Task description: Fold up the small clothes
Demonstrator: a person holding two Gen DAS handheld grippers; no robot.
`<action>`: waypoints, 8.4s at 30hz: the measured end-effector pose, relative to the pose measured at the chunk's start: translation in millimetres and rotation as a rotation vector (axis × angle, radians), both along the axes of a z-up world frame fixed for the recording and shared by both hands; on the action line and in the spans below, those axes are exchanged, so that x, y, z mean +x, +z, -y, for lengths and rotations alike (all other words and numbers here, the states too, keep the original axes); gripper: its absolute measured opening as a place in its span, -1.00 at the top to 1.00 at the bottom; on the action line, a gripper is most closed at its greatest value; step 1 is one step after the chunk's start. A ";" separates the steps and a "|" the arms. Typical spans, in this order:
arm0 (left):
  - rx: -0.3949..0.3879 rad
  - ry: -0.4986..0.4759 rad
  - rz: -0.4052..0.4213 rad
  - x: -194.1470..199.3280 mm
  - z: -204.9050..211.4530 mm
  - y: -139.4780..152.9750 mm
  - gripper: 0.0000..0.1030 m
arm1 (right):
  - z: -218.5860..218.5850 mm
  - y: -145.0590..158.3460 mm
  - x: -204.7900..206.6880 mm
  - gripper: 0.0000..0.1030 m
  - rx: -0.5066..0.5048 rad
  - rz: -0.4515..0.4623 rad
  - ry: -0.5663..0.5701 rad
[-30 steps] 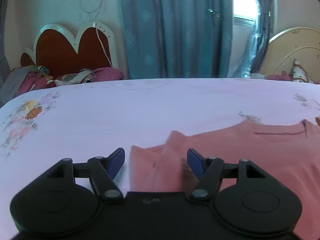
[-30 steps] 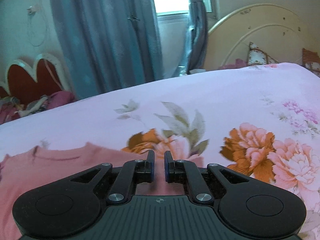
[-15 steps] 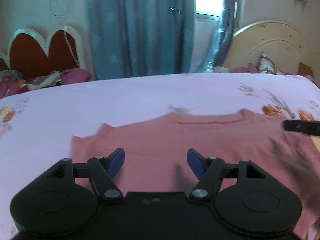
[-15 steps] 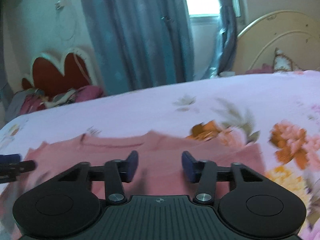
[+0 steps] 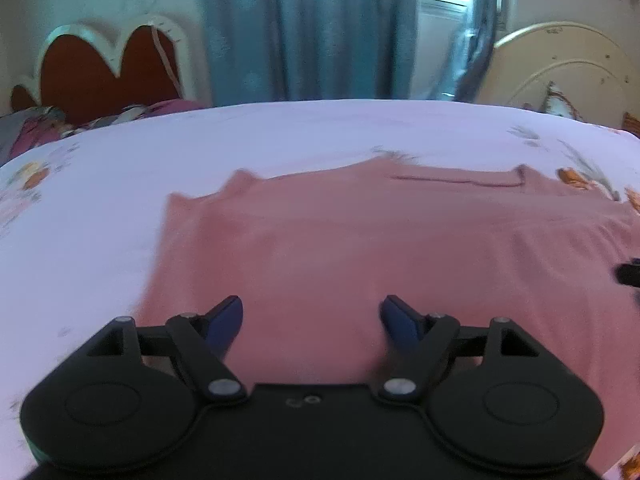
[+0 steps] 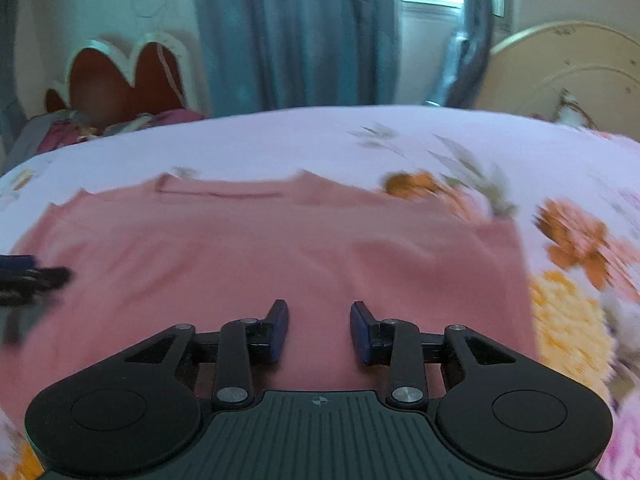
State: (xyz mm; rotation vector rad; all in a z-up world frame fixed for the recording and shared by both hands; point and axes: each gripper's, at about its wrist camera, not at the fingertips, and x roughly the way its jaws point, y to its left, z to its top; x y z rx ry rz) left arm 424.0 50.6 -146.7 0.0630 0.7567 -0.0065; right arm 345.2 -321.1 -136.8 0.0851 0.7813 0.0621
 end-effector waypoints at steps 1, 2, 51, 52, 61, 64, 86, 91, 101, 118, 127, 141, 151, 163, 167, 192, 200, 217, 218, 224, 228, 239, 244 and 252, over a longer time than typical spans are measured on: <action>-0.001 0.007 -0.003 -2.7 -6.7 -1.3 -0.51 | 6.7 -0.8 -4.9 0.33 -0.009 0.002 -0.015; -0.006 0.010 -0.002 -6.1 -12.7 -2.0 -0.51 | 12.5 -1.3 -9.5 0.33 -0.020 0.003 -0.027; -0.624 0.210 -0.187 -106.3 -96.0 -10.4 -0.54 | -104.8 49.3 -56.9 0.33 0.139 0.007 0.072; -0.647 0.211 -0.163 -102.0 -97.6 -13.4 -0.54 | -107.8 47.2 -53.6 0.33 0.140 0.004 0.072; -0.802 0.249 -0.009 -59.9 -97.4 -30.7 -0.47 | -119.7 33.4 -16.1 0.33 0.120 0.005 0.047; -0.834 0.271 0.047 -50.3 -98.4 -37.6 -0.09 | -126.0 27.4 -2.8 0.33 0.093 0.011 0.039; -0.482 0.096 0.232 -50.4 -15.6 43.8 0.81 | -94.1 17.7 -12.3 0.33 0.181 0.063 0.011; -0.321 -0.210 0.249 -43.1 99.4 84.0 0.81 | -17.2 39.7 -39.9 0.33 0.288 0.091 -0.081; -0.021 -0.599 0.014 -77.1 289.0 5.5 0.44 | 113.9 39.0 -97.5 0.32 0.332 0.078 -0.283; -0.141 -0.328 0.092 -116.8 157.2 57.5 -0.30 | 102.6 9.2 -41.8 0.33 0.385 -0.033 -0.122; -0.158 -0.244 0.064 -90.2 145.0 39.7 -0.30 | 99.7 2.4 -26.9 0.33 0.354 -0.051 -0.084; -0.159 -0.261 0.087 -64.5 162.0 28.2 -0.39 | 103.8 40.8 -33.6 0.82 0.202 0.048 -0.039; -0.188 -0.257 -0.003 -56.5 164.4 7.7 -0.55 | 126.4 27.4 -44.7 0.80 0.305 -0.039 -0.124; -0.190 -0.270 -0.016 -66.7 162.3 8.9 -0.55 | 117.9 33.3 -119.9 0.20 0.321 -0.072 -0.116; -0.187 -0.276 -0.025 -70.7 162.2 6.2 -0.55 | 109.9 32.3 -124.0 0.70 0.294 -0.083 -0.072; -0.324 -0.229 -0.011 -36.4 143.6 49.6 -0.47 | 109.8 63.6 -74.4 -0.07 0.190 0.002 -0.084; -0.332 -0.168 0.001 22.3 136.7 46.9 -0.30 | 107.2 43.8 5.8 -0.06 0.197 -0.025 -0.107; -0.332 -0.196 -0.010 59.5 152.6 9.7 -0.04 | 109.9 5.1 38.1 0.88 0.029 0.005 -0.149; -0.322 -0.189 -0.025 62.5 153.4 5.0 -0.15 | 109.3 -2.2 40.2 0.87 0.024 -0.013 -0.144; -0.333 -0.127 0.028 57.9 142.4 20.2 -0.12 | 118.0 23.2 37.3 0.86 0.085 0.066 -0.163; -0.303 -0.144 0.136 51.9 147.7 42.6 0.16 | 99.8 44.0 44.1 0.86 0.006 0.145 -0.108; -0.227 -0.176 0.037 81.1 168.1 6.8 0.16 | 80.2 -9.6 79.9 0.87 -0.069 0.067 -0.099; -0.260 -0.147 0.015 84.7 163.8 5.4 0.00 | 82.5 -13.7 83.2 0.87 -0.074 0.059 -0.085; -0.183 -0.185 0.090 46.8 168.7 28.8 0.05 | 84.0 21.2 58.1 0.86 -0.002 0.118 -0.073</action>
